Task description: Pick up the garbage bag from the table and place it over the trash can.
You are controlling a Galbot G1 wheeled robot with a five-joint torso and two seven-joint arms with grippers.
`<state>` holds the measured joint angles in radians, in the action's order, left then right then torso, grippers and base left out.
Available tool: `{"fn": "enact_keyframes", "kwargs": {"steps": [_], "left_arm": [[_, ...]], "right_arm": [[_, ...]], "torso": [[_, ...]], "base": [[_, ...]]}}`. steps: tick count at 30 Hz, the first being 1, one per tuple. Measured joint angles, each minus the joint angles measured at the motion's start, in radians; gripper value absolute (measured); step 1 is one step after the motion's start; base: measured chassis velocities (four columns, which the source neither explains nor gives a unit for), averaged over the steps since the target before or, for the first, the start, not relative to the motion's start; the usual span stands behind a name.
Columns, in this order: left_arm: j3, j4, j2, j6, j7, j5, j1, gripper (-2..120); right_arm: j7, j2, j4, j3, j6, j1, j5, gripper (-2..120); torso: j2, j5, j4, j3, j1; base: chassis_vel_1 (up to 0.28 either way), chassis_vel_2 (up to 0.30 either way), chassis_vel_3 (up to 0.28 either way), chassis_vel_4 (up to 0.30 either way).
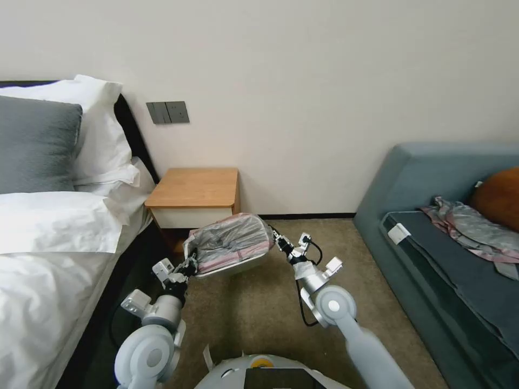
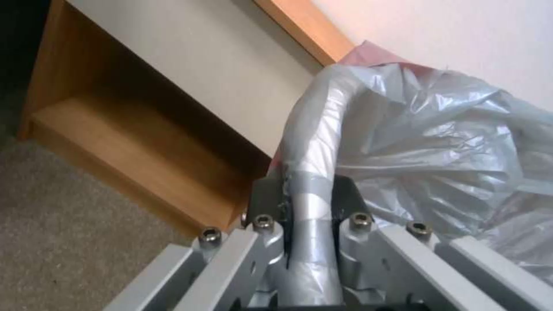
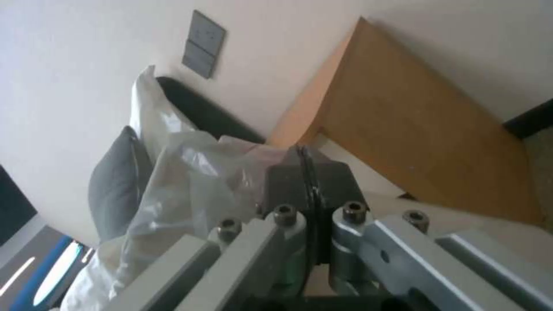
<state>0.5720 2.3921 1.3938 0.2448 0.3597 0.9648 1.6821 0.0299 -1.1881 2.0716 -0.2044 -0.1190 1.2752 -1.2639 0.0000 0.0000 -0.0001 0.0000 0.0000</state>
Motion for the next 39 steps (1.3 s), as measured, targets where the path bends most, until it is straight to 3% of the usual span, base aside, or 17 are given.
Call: {"fn": "enact_keyframes", "kwargs": {"steps": [10,16,20,39], "left_arm": [[0.01,-0.01,-0.003,-0.008,0.006,-0.001,-0.012,5],[0.013,-0.009,-0.005,-0.008,0.008,0.008,-0.016,5],[0.02,-0.005,-0.009,-0.005,0.012,0.033,-0.019,5],[0.023,0.03,-0.01,0.013,0.019,0.091,-0.006,5]], "right_arm": [[-0.039,0.019,0.077,0.034,0.002,0.033,0.07,0],[-0.028,0.011,0.046,0.052,0.029,0.035,0.172,0],[0.02,0.006,0.0,0.072,0.086,0.027,0.319,0],[0.076,-0.035,-0.147,0.088,0.166,-0.04,0.465,0]], "torso": [[0.0,-0.0001,0.0,0.0,0.0],[0.0,0.0,0.0,0.0,0.0],[0.0,-0.0001,0.0,0.0,0.0],[0.0,0.0,0.0,0.0,0.0]], "base": [[0.0,0.0,0.0,0.0],[0.0,0.0,0.0,0.0],[0.0,0.0,0.0,0.0],[0.0,0.0,0.0,0.0]]}}
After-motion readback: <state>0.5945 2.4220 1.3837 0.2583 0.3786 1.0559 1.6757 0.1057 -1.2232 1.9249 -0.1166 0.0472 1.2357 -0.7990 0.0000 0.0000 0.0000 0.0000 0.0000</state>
